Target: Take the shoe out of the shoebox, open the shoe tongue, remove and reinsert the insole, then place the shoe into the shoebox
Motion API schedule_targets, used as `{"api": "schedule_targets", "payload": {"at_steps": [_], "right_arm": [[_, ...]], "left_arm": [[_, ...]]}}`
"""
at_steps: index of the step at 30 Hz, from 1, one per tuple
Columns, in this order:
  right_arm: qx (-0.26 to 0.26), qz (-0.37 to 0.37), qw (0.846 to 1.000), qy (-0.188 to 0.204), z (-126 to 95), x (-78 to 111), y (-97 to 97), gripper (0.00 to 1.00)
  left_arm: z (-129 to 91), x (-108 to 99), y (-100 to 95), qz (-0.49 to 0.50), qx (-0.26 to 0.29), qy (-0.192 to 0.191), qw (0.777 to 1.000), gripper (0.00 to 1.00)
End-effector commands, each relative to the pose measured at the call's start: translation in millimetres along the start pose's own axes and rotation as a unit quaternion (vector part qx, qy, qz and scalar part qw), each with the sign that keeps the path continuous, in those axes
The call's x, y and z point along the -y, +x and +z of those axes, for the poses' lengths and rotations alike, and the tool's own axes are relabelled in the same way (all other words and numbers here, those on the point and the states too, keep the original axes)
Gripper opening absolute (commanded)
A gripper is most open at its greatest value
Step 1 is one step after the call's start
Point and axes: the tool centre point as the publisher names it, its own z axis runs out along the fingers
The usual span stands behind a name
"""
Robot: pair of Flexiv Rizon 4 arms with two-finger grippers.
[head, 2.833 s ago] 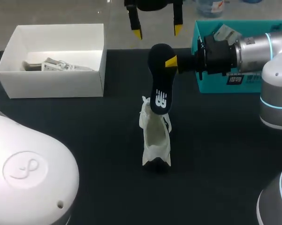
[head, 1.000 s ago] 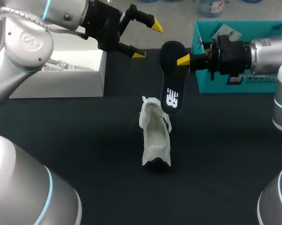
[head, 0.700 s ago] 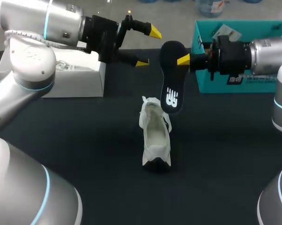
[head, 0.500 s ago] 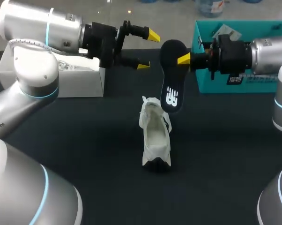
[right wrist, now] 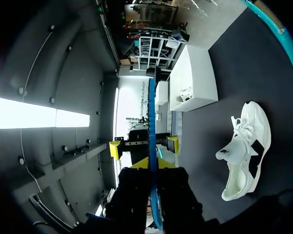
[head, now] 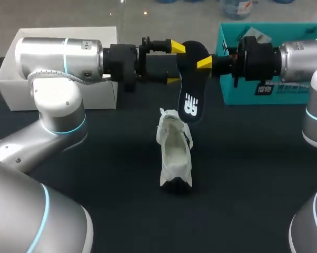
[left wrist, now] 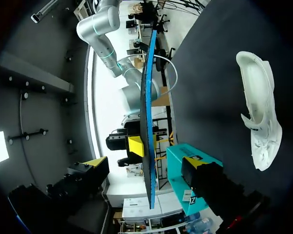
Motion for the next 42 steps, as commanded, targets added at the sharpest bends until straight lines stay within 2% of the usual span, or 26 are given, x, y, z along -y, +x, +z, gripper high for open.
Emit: {"api": "schedule_targets", "payload": {"at_steps": [1,2,3,6,8,18,22,25,26,28,29,37,38,39,42], "right_arm": [[-0.001,0.001,1.000,0.010,8.9,-5.4,-1.7,0.00],[0.000,0.002,1.000,0.012,10.1,-5.2,-2.2,0.00],[-0.001,0.003,1.000,0.014,10.9,-5.0,-3.0,0.00],[-0.001,0.006,1.000,0.016,11.9,-4.5,-4.7,0.00],[-0.002,0.008,1.000,0.016,12.0,-4.4,-5.3,0.00],[-0.009,0.007,1.000,0.020,14.5,-4.2,-3.5,0.00],[-0.010,0.008,1.000,0.021,15.8,-3.8,-4.3,0.00],[-0.010,0.009,1.000,0.022,16.8,-3.3,-5.0,0.00],[-0.010,0.010,1.000,0.023,17.1,-3.1,-5.3,0.00],[-0.009,0.011,1.000,0.023,17.2,-2.9,-5.6,0.00],[-0.009,0.011,1.000,0.023,17.2,-2.8,-5.6,0.00],[-0.009,0.012,1.000,0.021,16.5,-2.5,-5.3,0.00],[-0.009,0.013,1.000,0.021,16.5,-2.3,-5.4,0.38],[-0.007,0.017,1.000,0.019,16.1,-1.8,-6.1,1.00],[0.000,0.019,1.000,0.010,12.3,1.0,-7.7,1.00]], "left_arm": [[3.6,3.6,2.5,0.005,0.057,0.002,0.998,0.92],[4.0,4.7,2.0,0.006,0.058,0.002,0.998,0.90],[4.3,5.9,1.9,0.007,0.065,0.005,0.998,0.83],[5.3,9.2,2.7,0.010,0.072,0.009,0.997,0.55],[5.8,9.3,4.5,0.011,0.076,0.011,0.997,0.50],[5.8,16.0,6.3,0.010,0.082,0.016,0.996,0.36],[8.7,17.5,7.7,0.011,0.085,0.019,0.996,0.25],[11.3,20.5,6.0,0.010,0.086,0.021,0.996,0.23],[12.5,20.6,6.2,0.009,0.087,0.022,0.996,0.19],[13.9,19.9,7.6,0.008,0.087,0.023,0.996,0.04],[14.1,19.8,7.9,0.008,0.087,0.024,0.996,0.00],[12.9,21.9,8.2,-0.003,0.080,0.024,0.996,0.00],[12.9,21.7,8.2,-0.007,0.079,0.024,0.997,0.00],[12.9,21.4,8.2,-0.015,0.076,0.023,0.997,0.00],[11.9,22.3,8.2,-0.027,0.070,0.021,0.997,0.00]]}}
